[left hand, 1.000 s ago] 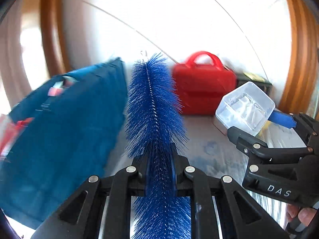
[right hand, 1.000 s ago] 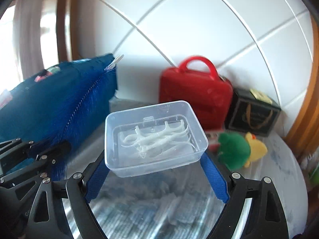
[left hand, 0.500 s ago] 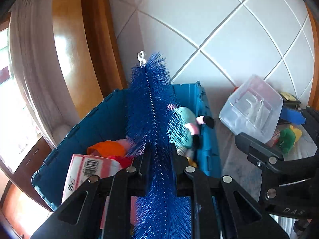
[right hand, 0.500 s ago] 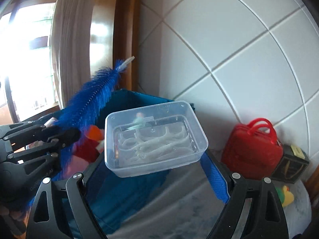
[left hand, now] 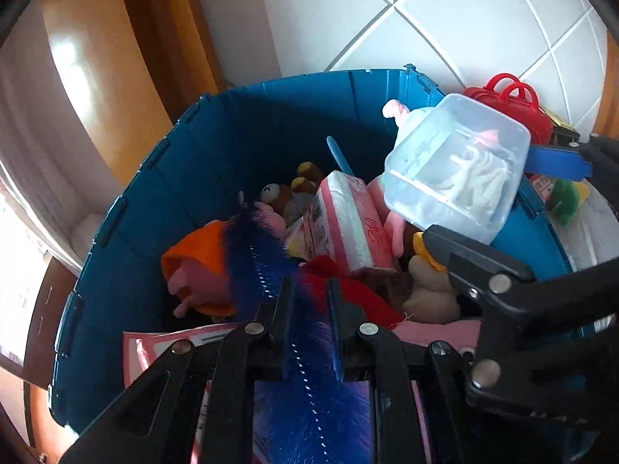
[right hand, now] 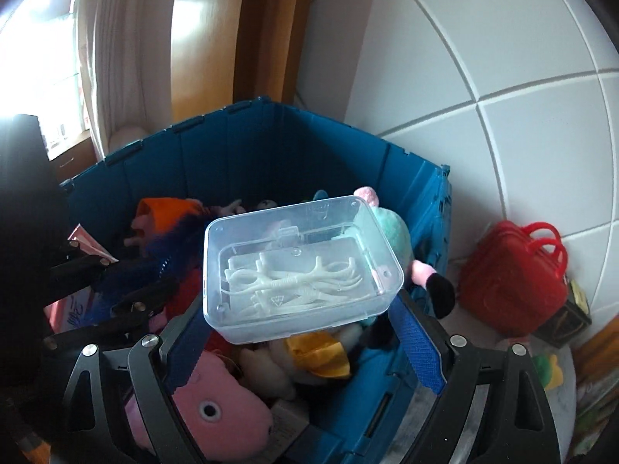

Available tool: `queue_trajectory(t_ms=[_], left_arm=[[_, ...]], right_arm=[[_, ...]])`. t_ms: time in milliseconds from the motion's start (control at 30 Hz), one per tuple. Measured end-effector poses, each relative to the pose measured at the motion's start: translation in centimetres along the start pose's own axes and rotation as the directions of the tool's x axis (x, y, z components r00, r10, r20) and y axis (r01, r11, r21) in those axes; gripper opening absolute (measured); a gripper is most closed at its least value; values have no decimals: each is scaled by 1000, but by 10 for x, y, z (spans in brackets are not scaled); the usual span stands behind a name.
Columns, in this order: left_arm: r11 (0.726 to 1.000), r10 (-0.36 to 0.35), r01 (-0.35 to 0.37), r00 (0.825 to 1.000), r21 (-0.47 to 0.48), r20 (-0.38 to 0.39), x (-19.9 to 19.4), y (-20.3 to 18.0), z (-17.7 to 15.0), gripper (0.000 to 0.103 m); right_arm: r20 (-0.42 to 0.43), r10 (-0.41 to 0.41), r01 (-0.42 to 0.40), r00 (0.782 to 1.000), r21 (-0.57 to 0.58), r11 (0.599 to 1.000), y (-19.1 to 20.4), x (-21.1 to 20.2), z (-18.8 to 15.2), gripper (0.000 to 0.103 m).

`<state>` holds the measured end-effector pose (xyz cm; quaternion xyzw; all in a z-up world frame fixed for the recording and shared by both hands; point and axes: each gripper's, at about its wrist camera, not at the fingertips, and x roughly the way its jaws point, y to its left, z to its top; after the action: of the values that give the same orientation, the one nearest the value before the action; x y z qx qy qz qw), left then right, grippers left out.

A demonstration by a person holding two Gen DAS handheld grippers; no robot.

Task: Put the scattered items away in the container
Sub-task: 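Open both tools to drop the brush and floss box into the crate, then move both open tools back toward the tissue pack and duck plush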

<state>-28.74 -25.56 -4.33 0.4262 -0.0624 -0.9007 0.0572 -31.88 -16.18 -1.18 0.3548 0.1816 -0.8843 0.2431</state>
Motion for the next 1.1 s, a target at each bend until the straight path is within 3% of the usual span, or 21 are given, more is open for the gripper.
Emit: queue_trajectory(t_ms=[100,233,300,367,467,667,767,933,1000,1033,1100], left_arm=[[1000,-14,14,1000,5,-18,4,1,2,15],[1000,-13,12,1000,-11,-10,0,-2,1,16],[999,-16,16,1000,-34,-15,-8,-9,-3,24],[999,-23,22,1000,-47,-14,-9,-4,-5,47],[999,-13,13,1000,-52,9,-14,0,-12,61],[997,-33,35,999,-62,30,-29,1,-28,64],[996,-44,49,997,-73,68,-46,1,-38,64],[994,-74,84,986,-64,146,-78,-11,-49,66],[993,-89,101,981,-61,174,-91,-22,-52,80],[993,-93,107,976,-59,197,-97,-29,-52,94],[993,-97,112,962,-44,253,-112,-47,-52,98]], right_arm=[[-49,6,-5,999,15,1000,-3,13,-3,89],[-54,5,-3,999,27,1000,-4,13,-5,89],[-45,8,-6,999,24,1000,-3,10,-5,91],[-34,-1,1,999,26,1000,-2,6,-2,92],[-20,-5,6,1000,32,999,-1,-3,-2,94],[7,-32,31,999,53,998,-1,-24,-9,96],[30,-44,42,999,76,996,-4,-40,-17,102],[84,-76,62,994,150,987,-20,-80,-41,102],[106,-94,73,990,184,980,-32,-98,-52,102],[115,-105,81,988,201,976,-38,-106,-59,102],[126,-134,102,983,232,967,-55,-122,-73,102]])
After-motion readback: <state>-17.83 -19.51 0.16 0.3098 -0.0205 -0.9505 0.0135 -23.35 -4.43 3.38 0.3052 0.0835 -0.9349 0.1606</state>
